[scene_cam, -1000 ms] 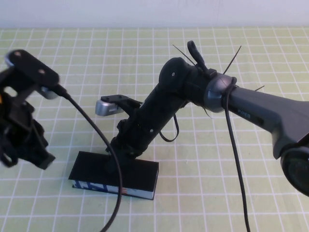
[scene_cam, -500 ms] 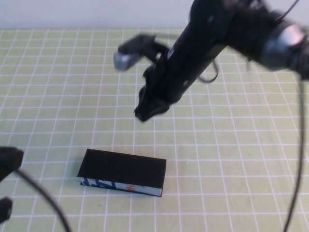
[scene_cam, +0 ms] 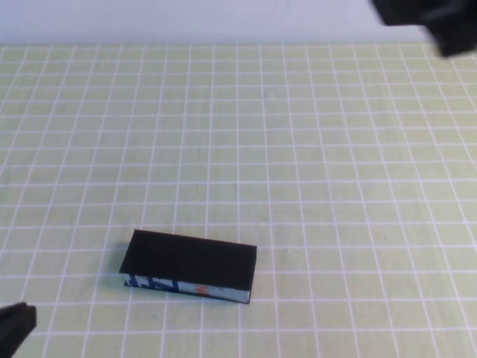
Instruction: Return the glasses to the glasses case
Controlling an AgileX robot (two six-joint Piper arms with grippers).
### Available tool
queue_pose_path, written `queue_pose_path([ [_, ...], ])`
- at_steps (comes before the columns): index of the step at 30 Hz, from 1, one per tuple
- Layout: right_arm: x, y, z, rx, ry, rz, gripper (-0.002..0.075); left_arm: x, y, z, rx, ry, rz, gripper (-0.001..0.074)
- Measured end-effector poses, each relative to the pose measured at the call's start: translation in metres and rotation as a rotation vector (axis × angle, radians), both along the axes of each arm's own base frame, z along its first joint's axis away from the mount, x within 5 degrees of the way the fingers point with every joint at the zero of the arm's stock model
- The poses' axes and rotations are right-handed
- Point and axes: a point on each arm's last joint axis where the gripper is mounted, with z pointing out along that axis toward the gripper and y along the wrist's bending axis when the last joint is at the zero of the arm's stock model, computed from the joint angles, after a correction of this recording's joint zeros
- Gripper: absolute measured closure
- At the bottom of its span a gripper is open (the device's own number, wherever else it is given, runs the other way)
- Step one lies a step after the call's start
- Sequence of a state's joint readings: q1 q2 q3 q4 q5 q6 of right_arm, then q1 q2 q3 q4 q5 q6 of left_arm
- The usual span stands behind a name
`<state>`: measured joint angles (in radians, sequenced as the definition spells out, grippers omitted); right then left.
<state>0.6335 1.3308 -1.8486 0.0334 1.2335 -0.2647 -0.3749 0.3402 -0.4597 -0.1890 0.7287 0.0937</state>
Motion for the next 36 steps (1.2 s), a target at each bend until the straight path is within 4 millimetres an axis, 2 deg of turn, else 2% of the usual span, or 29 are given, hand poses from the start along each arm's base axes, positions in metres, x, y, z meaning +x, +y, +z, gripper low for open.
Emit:
queue_pose_path([
  [2, -0.023, -0.019, 0.001, 0.039, -0.036, -0.032, 0.0742, 0.002, 0.0, -0.008, -0.018, 0.013, 0.015, 0.0738],
  [6, -0.058, -0.049, -0.024, 0.128, -0.121, -0.086, 0.0742, 0.004, -0.001, -0.016, -0.048, 0.024, 0.04, 0.0738],
  [9, -0.08, -0.07, -0.063, 0.228, -0.196, -0.152, 0.0742, 0.004, -0.001, -0.017, -0.058, 0.015, 0.045, 0.0738],
  [12, -0.099, -0.09, -0.111, 0.312, -0.268, -0.208, 0.0742, 0.005, -0.001, -0.015, -0.063, 0.003, 0.047, 0.0738],
  [16, -0.108, -0.1, -0.185, 0.317, -0.229, -0.254, 0.0742, 0.005, -0.001, -0.015, -0.069, 0.001, 0.048, 0.0738],
  [17, -0.11, -0.102, -0.198, 0.312, -0.216, -0.26, 0.0742, 0.005, -0.001, -0.015, -0.071, 0.001, 0.048, 0.0738],
  [20, -0.116, -0.106, -0.223, 0.304, -0.201, -0.266, 0.0742, 0.005, -0.001, -0.015, -0.071, 0.001, 0.048, 0.0738],
  [26, -0.125, -0.111, -0.229, 0.355, -0.21, -0.266, 0.0742, 0.005, -0.001, -0.015, -0.071, 0.001, 0.048, 0.0738],
  [36, -0.125, -0.111, -0.229, 0.359, -0.208, -0.266, 0.0742, 0.005, -0.001, -0.015, -0.071, 0.001, 0.048, 0.0738],
])
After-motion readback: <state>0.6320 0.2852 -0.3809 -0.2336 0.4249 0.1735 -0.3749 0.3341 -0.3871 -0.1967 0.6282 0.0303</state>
